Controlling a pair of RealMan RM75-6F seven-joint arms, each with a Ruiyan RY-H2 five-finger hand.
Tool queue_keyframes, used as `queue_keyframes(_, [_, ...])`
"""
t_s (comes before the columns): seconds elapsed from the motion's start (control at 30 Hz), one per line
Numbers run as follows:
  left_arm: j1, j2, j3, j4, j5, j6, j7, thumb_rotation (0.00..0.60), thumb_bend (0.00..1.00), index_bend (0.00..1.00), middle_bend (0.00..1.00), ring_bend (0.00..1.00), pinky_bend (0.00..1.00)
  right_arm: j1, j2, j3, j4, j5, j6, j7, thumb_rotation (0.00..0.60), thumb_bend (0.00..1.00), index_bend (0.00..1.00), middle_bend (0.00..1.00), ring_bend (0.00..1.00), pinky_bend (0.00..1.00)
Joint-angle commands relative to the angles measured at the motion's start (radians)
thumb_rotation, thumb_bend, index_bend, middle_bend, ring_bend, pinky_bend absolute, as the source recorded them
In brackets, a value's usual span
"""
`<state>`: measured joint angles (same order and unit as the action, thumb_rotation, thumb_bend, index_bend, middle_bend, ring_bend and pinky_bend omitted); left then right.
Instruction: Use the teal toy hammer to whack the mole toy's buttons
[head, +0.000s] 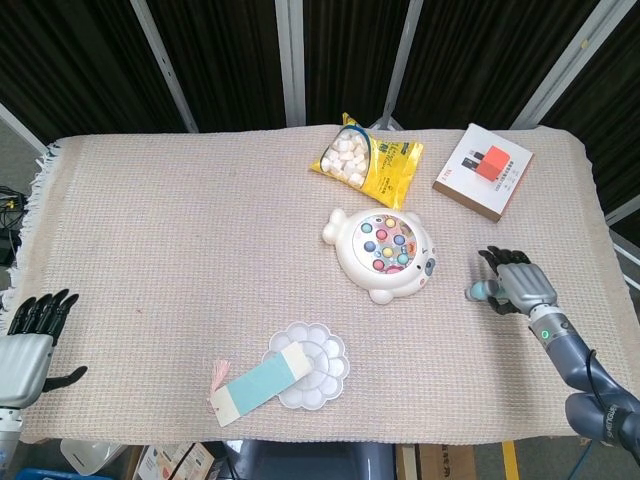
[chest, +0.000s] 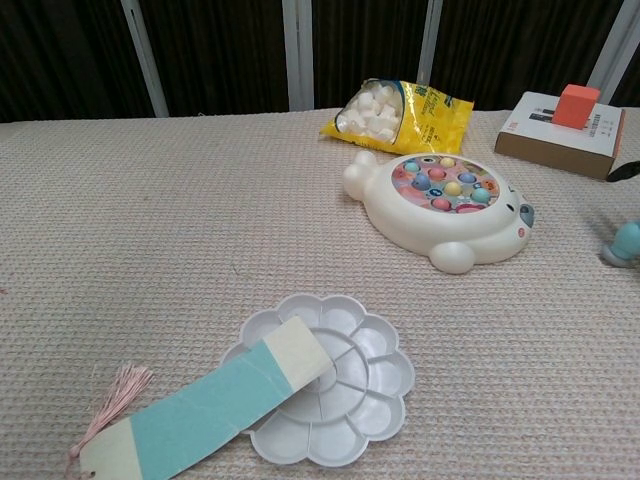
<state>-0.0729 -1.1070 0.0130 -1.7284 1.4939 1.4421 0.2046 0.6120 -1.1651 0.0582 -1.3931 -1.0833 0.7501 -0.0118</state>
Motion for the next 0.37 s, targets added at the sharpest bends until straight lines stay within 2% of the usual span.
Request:
queue_keyframes(0.03, [0.002, -0.004, -0.003, 0.009, 0.001, 0.007, -0.009, 0.6, 0.12, 0.0, 0.0, 0.0, 0.0, -0.083, 0.043, 0.021, -0.087, -0.06, 0.159, 0.062, 0.6, 0.43, 0.0, 0.0, 0.0, 0.0])
queue_keyframes(0.23, [0.01, -0.021, -0.007, 0.038, 0.009, 0.03, -0.034, 0.6, 0.12, 0.0, 0.0, 0.0, 0.0, -0.265, 0.016, 0.006, -0.146, -0.206, 0.532, 0.111, 0.6, 0.43, 0.0, 0.0, 0.0, 0.0])
queue_keyframes(0.37, [0.014, -0.027, -0.007, 0.052, 0.015, 0.04, -0.044, 0.6, 0.12, 0.0, 0.0, 0.0, 0.0, -0.36, -0.035, -0.016, -0.134, -0.278, 0.712, 0.111, 0.6, 0.43, 0.0, 0.0, 0.0, 0.0])
